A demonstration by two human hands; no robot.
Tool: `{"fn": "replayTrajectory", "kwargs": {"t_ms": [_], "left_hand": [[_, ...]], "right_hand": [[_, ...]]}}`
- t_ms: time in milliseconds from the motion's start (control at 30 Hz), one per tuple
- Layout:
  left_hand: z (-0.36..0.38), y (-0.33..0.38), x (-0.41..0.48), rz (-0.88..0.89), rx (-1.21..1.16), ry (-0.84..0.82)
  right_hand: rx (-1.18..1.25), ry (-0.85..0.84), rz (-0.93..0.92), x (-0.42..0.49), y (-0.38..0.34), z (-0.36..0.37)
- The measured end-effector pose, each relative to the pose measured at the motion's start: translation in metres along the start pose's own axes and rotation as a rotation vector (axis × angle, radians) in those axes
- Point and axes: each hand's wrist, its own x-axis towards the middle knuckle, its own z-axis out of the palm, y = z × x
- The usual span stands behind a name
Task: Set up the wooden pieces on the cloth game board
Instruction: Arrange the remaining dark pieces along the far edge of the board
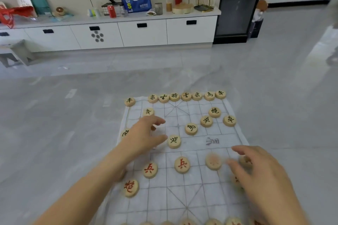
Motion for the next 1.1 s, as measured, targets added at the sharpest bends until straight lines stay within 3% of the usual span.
{"fn": "replayTrajectory", "kwargs": {"t_ms": [100, 300, 467, 633, 967, 1100], "left_hand": [[0.017, 0.009, -0.017, -0.004, 0.031, -0.06], [0.02, 0.038, -0.054, 0.085, 0.047, 0.02], [0.008, 0.03, -0.094, 0.009, 0.034, 0.107], [0.002, 0.025, -0.118, -0.11, -0.066, 0.164], [0.001, 0.01, -0.115, -0.198, -0.034, 0.191], [0.002, -0.002, -0.115, -0.232, 0.004, 0.207]], "right_hand": [[0.072, 0.047, 0.089, 0.0, 0.01, -0.013], [0.148, 0.064, 0.149, 0.002, 0.027, -0.025], [0.122, 0.104, 0.224, 0.002, 0.046, -0.037], [0.002, -0.009, 0.284, 0.002, 0.053, -0.035], [0.006, -0.222, 0.212, -0.003, 0.034, -0.023], [-0.039, -0.229, 0.161, -0.008, 0.018, -0.015]]}}
